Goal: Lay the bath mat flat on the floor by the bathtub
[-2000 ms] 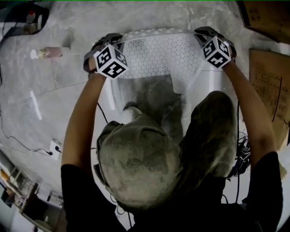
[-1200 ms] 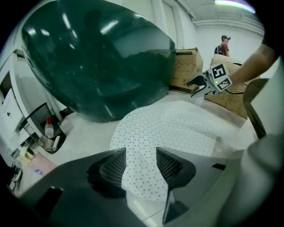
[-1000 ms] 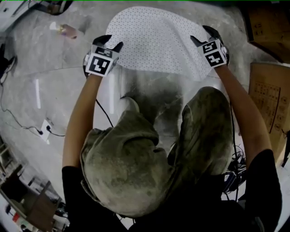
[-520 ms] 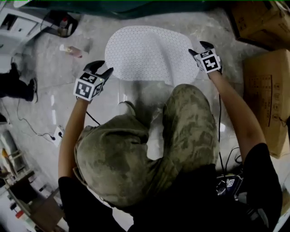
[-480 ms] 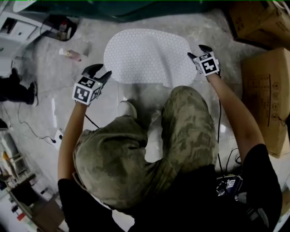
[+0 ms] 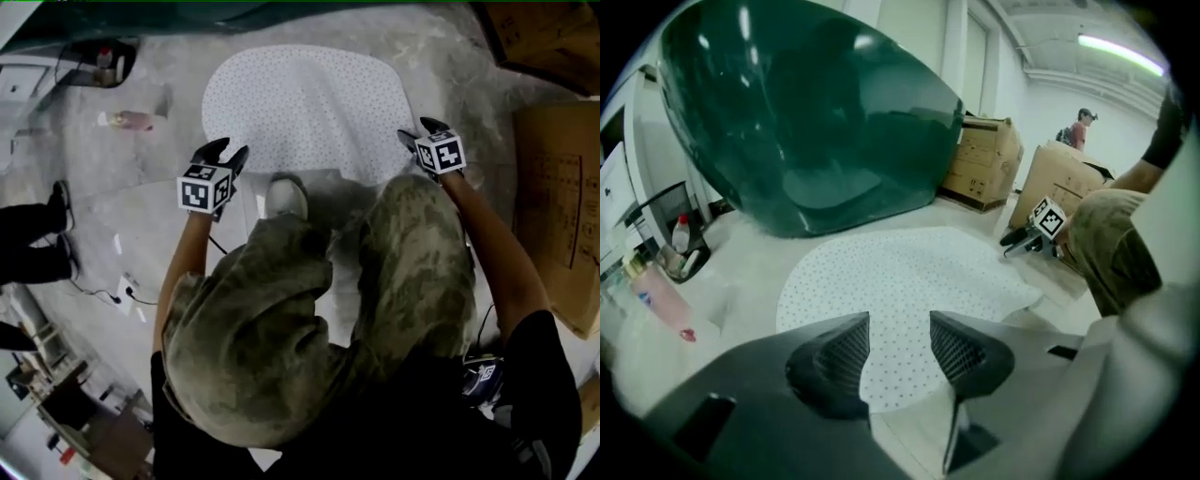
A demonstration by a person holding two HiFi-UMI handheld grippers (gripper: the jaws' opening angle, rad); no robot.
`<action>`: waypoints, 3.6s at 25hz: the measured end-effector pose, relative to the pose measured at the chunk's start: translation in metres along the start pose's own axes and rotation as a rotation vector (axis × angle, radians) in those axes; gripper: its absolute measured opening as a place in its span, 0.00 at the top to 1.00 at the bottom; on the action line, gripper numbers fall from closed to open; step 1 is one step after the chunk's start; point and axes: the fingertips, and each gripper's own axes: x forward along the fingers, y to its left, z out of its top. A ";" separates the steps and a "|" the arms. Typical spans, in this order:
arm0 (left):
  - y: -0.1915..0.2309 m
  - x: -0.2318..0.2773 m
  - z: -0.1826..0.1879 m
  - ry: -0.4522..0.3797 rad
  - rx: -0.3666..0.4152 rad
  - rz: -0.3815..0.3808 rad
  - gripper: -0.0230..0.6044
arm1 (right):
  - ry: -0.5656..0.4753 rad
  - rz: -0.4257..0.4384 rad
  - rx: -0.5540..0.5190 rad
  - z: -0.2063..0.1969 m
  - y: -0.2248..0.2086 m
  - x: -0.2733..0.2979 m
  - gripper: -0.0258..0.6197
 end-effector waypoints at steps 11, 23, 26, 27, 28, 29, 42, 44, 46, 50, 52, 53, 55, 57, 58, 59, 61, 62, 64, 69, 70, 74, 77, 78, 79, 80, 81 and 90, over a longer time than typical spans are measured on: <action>0.115 0.034 -0.085 0.058 -0.224 0.212 0.60 | 0.054 -0.046 -0.143 0.006 -0.002 0.034 0.47; 0.194 0.099 -0.082 0.106 -0.082 0.194 0.54 | 0.074 -0.079 -0.054 0.000 -0.011 0.055 0.48; 0.196 0.098 -0.078 0.036 -0.111 0.126 0.48 | 0.112 -0.076 -0.061 -0.002 -0.012 0.053 0.48; 0.199 0.097 -0.074 -0.003 -0.135 0.116 0.48 | 0.117 -0.077 -0.057 -0.002 -0.012 0.053 0.48; 0.204 0.096 -0.067 -0.045 -0.162 0.113 0.48 | 0.117 -0.079 -0.053 -0.002 -0.013 0.053 0.48; 0.209 0.097 -0.059 -0.082 -0.188 0.113 0.48 | 0.114 -0.081 -0.048 -0.001 -0.013 0.053 0.48; 0.219 0.127 -0.038 0.002 -0.205 0.246 0.57 | 0.091 -0.094 0.006 0.002 -0.010 0.054 0.49; 0.231 0.124 -0.034 -0.010 -0.204 0.306 0.57 | 0.085 -0.087 0.003 0.004 -0.012 0.055 0.50; 0.230 0.127 -0.031 -0.025 -0.244 0.259 0.57 | 0.079 -0.085 0.007 0.004 -0.012 0.054 0.50; 0.219 0.133 -0.034 -0.031 -0.313 0.163 0.54 | 0.073 -0.077 0.010 0.002 -0.012 0.054 0.50; 0.219 0.134 -0.034 -0.022 -0.318 0.189 0.54 | 0.072 -0.080 0.007 0.002 -0.014 0.053 0.50; 0.220 0.134 -0.034 -0.011 -0.321 0.204 0.56 | 0.071 -0.082 0.007 0.003 -0.015 0.054 0.51; 0.222 0.134 -0.033 0.012 -0.328 0.220 0.60 | 0.071 -0.084 0.011 0.005 -0.014 0.054 0.51; 0.219 0.134 -0.033 0.028 -0.326 0.205 0.64 | 0.079 -0.079 0.016 0.006 -0.010 0.054 0.56; 0.216 0.134 -0.034 0.032 -0.319 0.186 0.71 | 0.085 -0.067 0.004 0.007 -0.006 0.055 0.62; 0.211 0.134 -0.033 0.033 -0.311 0.168 0.78 | 0.090 -0.049 -0.025 0.008 -0.001 0.057 0.68; 0.206 0.135 -0.030 0.029 -0.297 0.158 0.84 | 0.098 -0.011 -0.108 0.013 0.008 0.060 0.79; 0.206 0.134 -0.028 0.026 -0.291 0.164 0.85 | 0.101 -0.001 -0.135 0.016 0.011 0.061 0.82; 0.206 0.131 -0.025 0.015 -0.279 0.174 0.86 | 0.096 -0.005 -0.142 0.025 0.013 0.058 0.85; 0.206 0.120 -0.016 -0.040 -0.269 0.206 0.86 | 0.025 -0.086 -0.045 0.049 -0.018 0.050 0.88; 0.207 0.118 -0.013 -0.052 -0.265 0.221 0.86 | 0.016 -0.104 -0.016 0.054 -0.025 0.048 0.88; 0.211 0.115 -0.009 -0.053 -0.244 0.257 0.86 | -0.006 -0.197 0.047 0.077 -0.061 0.041 0.88; 0.214 0.115 -0.009 -0.070 -0.275 0.261 0.86 | -0.017 -0.204 0.089 0.092 -0.078 0.039 0.88; 0.215 0.115 -0.008 -0.083 -0.293 0.261 0.86 | -0.014 -0.204 0.085 0.095 -0.079 0.040 0.88; 0.216 0.115 -0.007 -0.093 -0.305 0.263 0.86 | -0.006 -0.209 0.071 0.097 -0.080 0.042 0.88; 0.218 0.116 -0.007 -0.097 -0.307 0.267 0.86 | 0.006 -0.217 0.058 0.099 -0.081 0.044 0.88; 0.219 0.117 -0.006 -0.096 -0.303 0.270 0.86 | 0.018 -0.225 0.054 0.099 -0.083 0.047 0.88; 0.229 0.121 0.000 -0.129 -0.384 0.269 0.87 | 0.037 -0.258 0.081 0.099 -0.091 0.062 0.88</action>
